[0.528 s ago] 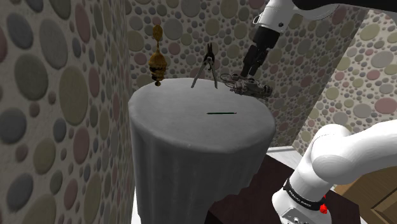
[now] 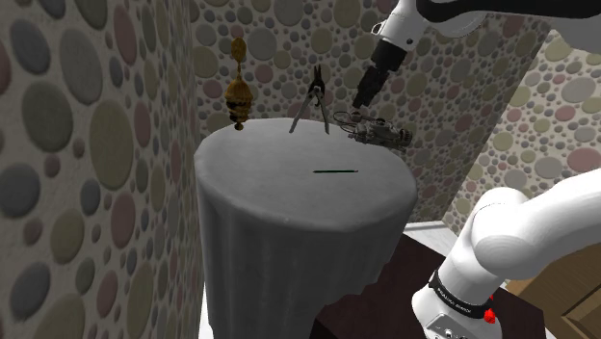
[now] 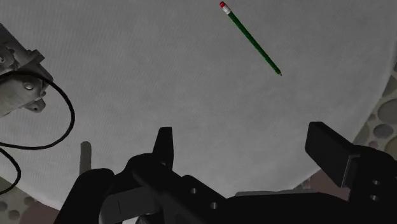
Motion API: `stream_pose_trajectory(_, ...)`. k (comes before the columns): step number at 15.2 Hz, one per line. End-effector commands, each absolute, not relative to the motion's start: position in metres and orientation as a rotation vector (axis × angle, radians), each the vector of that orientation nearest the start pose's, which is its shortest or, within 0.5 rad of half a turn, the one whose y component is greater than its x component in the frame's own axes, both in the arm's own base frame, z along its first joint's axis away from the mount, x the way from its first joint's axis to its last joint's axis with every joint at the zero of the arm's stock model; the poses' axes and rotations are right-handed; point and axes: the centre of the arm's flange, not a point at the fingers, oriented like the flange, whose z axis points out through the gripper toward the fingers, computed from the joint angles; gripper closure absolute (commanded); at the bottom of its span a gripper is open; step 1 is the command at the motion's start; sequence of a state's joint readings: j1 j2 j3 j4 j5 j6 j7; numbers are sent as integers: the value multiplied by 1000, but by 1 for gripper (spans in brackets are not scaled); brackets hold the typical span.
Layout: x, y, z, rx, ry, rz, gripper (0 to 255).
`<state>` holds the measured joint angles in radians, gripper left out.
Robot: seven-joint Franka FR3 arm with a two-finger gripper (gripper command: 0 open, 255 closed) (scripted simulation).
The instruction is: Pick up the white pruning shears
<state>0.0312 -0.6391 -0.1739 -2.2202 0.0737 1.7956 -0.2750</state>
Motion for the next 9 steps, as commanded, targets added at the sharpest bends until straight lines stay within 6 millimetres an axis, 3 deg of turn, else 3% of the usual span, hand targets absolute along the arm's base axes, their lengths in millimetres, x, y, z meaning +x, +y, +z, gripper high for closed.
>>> stream_pose_trajectory(1, 388, -81, 622, -2968, -279, -407, 0)
stream_pose_trajectory(9, 465, -136, 625, -2900, -506, -597, 0)
